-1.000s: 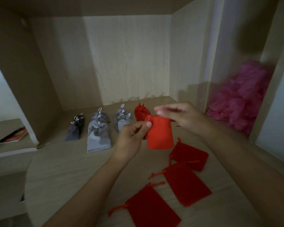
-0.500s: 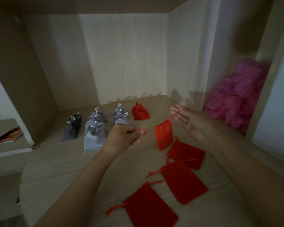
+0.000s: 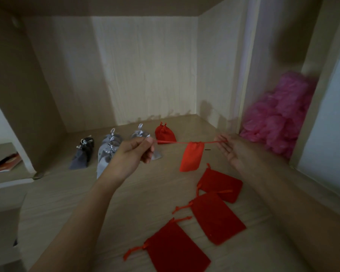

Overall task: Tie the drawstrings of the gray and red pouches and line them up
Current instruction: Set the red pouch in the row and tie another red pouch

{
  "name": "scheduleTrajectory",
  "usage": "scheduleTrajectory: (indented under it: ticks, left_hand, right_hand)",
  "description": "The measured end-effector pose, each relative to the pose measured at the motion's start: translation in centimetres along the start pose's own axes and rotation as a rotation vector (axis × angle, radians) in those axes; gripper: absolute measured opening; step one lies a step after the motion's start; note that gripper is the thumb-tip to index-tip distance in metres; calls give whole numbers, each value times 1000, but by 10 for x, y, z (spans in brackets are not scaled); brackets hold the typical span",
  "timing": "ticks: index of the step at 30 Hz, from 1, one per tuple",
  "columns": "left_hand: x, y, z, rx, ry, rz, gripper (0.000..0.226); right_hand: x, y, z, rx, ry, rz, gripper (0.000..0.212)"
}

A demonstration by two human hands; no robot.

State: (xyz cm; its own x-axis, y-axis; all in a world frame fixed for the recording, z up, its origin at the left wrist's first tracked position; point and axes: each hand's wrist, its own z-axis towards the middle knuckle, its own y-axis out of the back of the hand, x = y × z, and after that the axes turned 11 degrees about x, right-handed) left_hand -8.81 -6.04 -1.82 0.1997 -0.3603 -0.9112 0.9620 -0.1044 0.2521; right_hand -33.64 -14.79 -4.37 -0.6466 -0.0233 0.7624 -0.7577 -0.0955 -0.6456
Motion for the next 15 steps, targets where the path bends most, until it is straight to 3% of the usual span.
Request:
scheduleTrajectory:
  ticks: [5, 13, 15]
  left_hand:
    - [-6, 5, -3, -112, -121, -45, 39]
    - [-18, 4, -8, 35, -215, -275, 39]
    - [-16, 4, -6, 49, -230, -317, 39]
  right_hand:
    - [-1, 1, -2, -49, 67, -140, 27]
    - [-4, 2, -8, -105, 42, -185, 22]
    - [2, 2, -9, -88, 66, -241, 31]
